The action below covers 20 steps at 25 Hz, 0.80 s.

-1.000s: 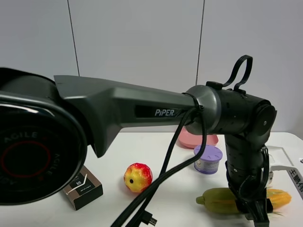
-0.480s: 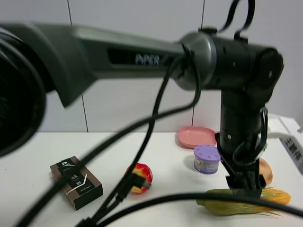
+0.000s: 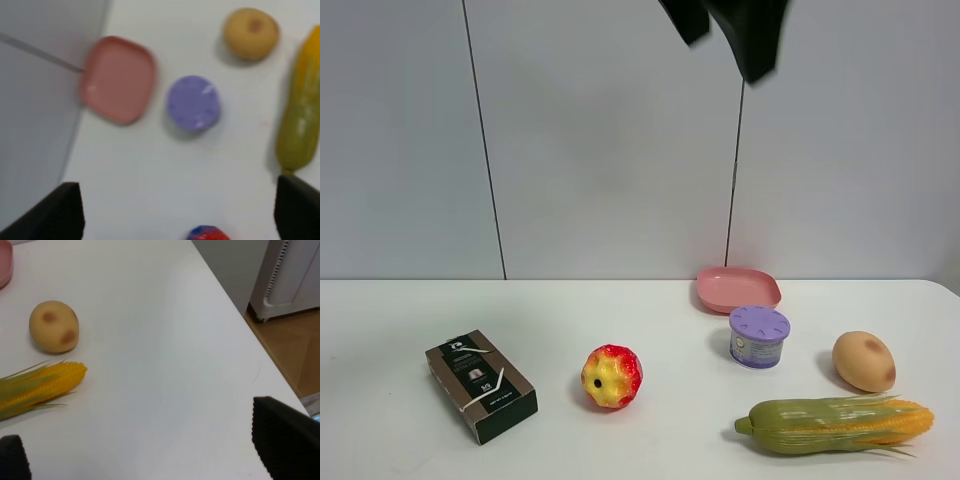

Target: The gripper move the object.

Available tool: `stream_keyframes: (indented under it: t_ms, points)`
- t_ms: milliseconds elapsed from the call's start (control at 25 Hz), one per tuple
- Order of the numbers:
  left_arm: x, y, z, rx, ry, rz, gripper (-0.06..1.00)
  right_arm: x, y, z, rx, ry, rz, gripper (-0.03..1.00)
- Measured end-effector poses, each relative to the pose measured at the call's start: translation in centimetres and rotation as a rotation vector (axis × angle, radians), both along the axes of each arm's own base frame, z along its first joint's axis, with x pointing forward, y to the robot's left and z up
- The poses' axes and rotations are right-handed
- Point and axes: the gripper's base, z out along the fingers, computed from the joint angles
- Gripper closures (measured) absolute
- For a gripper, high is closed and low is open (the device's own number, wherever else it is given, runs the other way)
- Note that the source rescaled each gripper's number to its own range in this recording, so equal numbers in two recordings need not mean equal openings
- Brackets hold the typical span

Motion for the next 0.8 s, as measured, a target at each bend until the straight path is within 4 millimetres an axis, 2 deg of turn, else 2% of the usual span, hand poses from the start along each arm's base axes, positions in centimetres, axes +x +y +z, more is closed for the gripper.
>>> stream_keyframes:
  t_ms: [40, 200, 320, 400, 560, 680, 800]
  points:
    - [-0.3, 2.1, 1.9, -0.035, -0.029, 0.048, 0.07, 0.0, 0.0, 0.0, 0.000, 0.000, 0.000, -0.03]
    - [-1.3, 10.9, 6.3, -0.121, -0.087, 0.257, 0.07, 0.0, 0.0, 0.0, 0.000, 0.000, 0.000, -0.03]
    - [-2.8, 17.2, 7.1, -0.137, -0.098, 0.408, 0.07, 0.0, 0.0, 0.0, 0.000, 0.000, 0.000, -0.03]
    - [-4.1, 21.1, 6.7, -0.133, -0.094, 0.510, 0.07, 0.0, 0.0, 0.0, 0.000, 0.000, 0.000, -0.03]
    - [-8.5, 27.6, 5.3, -0.147, -0.097, 0.713, 0.07, 0.0, 0.0, 0.0, 0.000, 0.000, 0.000, -0.03]
    - [-12.6, 30.5, 3.6, -0.172, -0.098, 0.821, 0.07, 0.0, 0.0, 0.0, 0.000, 0.000, 0.000, -0.03]
    - [-16.6, 31.9, 1.1, -0.223, -0.080, 0.892, 0.07, 0.0, 0.0, 0.0, 0.000, 0.000, 0.000, -0.03]
